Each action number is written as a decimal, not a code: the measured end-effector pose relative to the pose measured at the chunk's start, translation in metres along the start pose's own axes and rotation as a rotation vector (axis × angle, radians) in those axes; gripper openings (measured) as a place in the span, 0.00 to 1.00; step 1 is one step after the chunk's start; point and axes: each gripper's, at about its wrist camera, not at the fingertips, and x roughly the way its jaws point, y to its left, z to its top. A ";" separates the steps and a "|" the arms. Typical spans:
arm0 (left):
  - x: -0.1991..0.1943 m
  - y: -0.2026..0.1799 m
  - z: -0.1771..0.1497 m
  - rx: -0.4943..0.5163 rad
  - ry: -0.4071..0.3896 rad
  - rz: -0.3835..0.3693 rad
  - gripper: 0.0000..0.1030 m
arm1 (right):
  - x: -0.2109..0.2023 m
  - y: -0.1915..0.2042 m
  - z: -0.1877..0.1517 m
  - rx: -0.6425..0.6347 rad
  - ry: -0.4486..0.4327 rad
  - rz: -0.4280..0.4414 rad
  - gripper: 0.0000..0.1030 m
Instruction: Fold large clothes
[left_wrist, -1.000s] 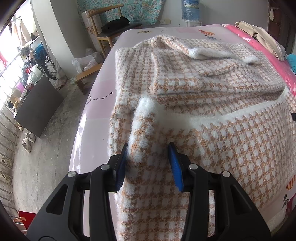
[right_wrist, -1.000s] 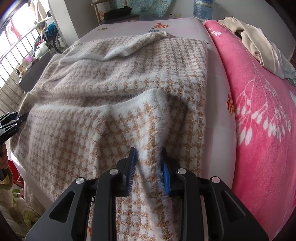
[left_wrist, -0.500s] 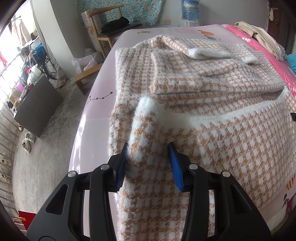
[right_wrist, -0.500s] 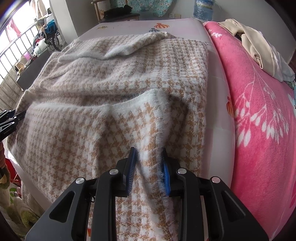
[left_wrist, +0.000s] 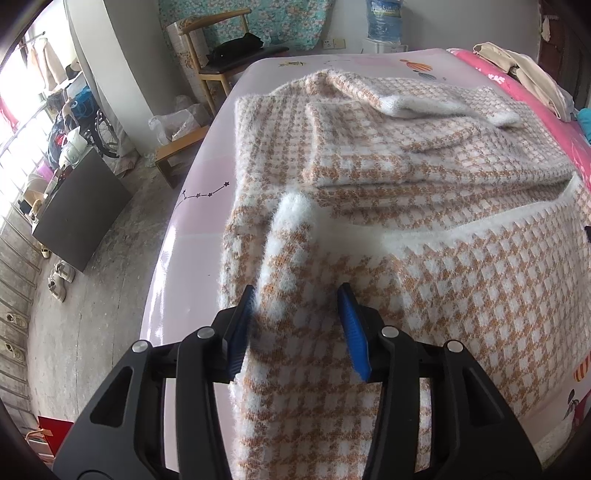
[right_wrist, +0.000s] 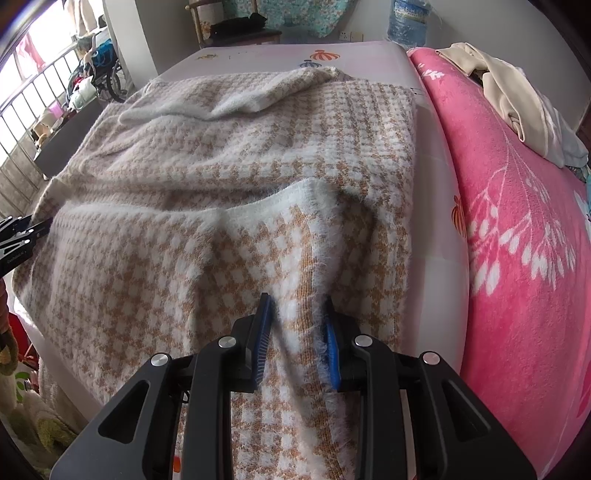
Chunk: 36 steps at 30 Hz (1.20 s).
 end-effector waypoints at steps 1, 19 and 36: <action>0.000 0.000 0.000 0.001 -0.002 0.001 0.43 | 0.000 0.000 0.000 0.002 -0.001 0.000 0.25; -0.002 0.001 -0.002 0.005 -0.025 -0.027 0.43 | -0.003 -0.007 0.007 0.027 -0.016 0.037 0.25; -0.001 0.007 0.000 0.001 -0.028 -0.072 0.41 | -0.004 -0.008 0.016 0.009 0.001 0.101 0.25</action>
